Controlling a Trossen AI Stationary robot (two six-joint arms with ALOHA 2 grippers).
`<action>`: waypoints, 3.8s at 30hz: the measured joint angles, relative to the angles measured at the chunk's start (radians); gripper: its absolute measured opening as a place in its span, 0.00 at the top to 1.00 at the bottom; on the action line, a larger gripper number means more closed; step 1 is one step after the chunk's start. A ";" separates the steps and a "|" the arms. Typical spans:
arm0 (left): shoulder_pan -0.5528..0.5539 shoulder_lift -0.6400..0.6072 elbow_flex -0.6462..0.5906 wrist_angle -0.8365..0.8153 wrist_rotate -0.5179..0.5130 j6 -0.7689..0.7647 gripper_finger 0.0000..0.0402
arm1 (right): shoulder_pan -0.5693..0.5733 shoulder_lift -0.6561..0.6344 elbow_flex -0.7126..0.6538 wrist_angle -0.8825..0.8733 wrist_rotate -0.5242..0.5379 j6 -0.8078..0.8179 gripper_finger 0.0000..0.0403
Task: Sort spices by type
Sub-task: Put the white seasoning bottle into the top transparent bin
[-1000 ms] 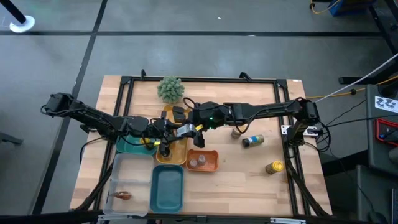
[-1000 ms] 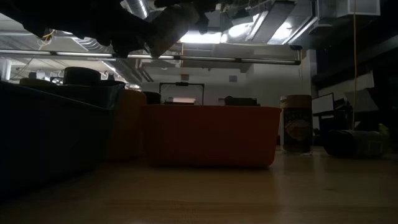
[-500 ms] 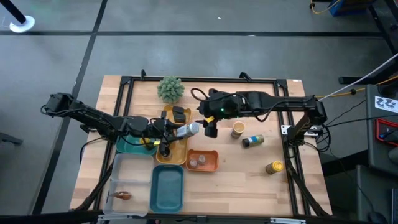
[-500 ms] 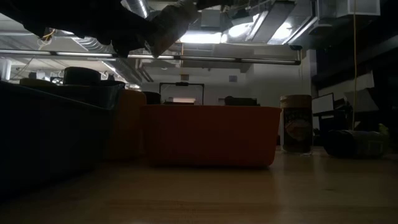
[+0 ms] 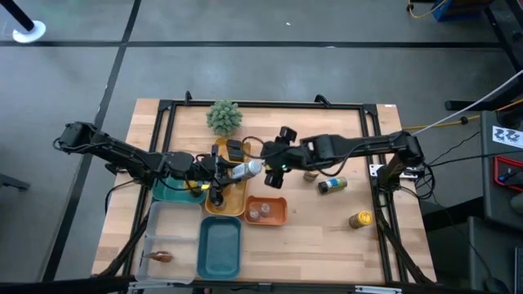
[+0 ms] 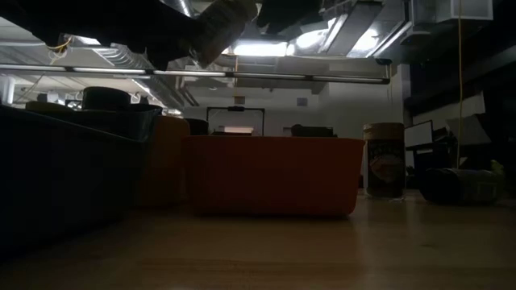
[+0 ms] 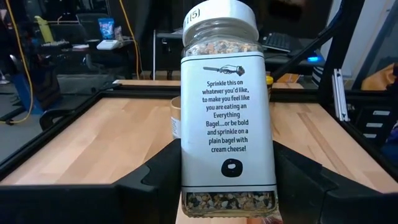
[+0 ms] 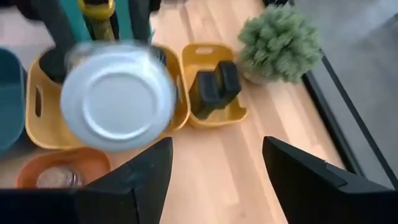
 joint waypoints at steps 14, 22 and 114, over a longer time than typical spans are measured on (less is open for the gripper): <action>0.000 -0.002 0.000 -0.010 -0.002 -0.003 0.54 | 0.001 0.074 -0.001 0.148 -0.011 0.001 0.38; 0.000 -0.001 -0.001 -0.015 -0.002 -0.003 0.54 | 0.001 0.081 -0.002 0.222 -0.009 0.002 0.38; -0.553 -0.252 -0.003 -1.016 0.140 -0.444 0.54 | 0.107 0.490 0.000 1.045 -0.182 -0.022 0.38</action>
